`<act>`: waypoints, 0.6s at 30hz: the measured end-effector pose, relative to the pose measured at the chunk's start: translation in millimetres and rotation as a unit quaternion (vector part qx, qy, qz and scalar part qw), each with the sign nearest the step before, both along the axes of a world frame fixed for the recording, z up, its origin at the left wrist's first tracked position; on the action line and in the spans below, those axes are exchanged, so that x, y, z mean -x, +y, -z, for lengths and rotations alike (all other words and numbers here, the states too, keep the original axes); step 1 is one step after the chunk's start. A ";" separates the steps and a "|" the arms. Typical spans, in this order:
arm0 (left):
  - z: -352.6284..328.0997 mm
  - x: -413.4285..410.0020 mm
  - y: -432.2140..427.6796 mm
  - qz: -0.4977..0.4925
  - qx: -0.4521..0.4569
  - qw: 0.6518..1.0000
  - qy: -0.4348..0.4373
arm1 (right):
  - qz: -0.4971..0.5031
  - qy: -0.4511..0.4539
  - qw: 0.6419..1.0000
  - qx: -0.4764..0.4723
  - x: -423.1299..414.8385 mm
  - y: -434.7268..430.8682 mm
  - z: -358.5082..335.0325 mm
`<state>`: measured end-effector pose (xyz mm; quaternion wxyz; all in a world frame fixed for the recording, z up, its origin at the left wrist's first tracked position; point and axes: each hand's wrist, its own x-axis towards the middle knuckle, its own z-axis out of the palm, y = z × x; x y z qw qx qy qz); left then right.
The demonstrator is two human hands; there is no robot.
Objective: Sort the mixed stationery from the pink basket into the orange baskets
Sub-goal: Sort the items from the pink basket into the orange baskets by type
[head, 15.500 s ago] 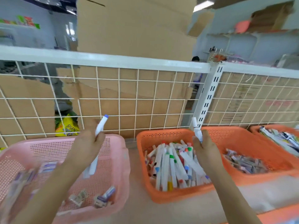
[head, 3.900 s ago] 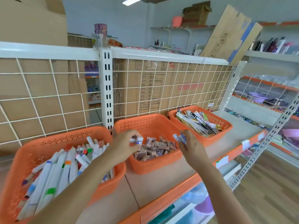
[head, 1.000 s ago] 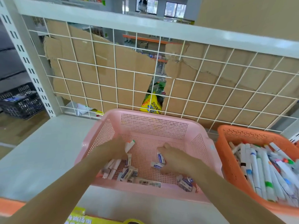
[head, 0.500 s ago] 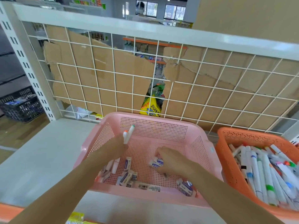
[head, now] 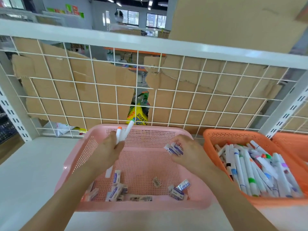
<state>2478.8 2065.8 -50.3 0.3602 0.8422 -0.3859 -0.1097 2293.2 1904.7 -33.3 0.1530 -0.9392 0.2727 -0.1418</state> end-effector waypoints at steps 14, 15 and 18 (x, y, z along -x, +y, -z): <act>-14.7 76.2 -78.5 0.119 0.080 0.989 0.041 | 0.257 -0.137 0.957 0.015 177.1 -18.3 -13.4; -15.8 84.2 -85.3 0.127 0.080 0.988 0.039 | 0.269 -0.139 0.953 0.019 188.9 -19.1 -13.3; -17.3 108.1 -108.6 0.158 0.091 0.982 0.051 | 0.300 -0.145 0.943 0.028 221.9 -25.5 -12.0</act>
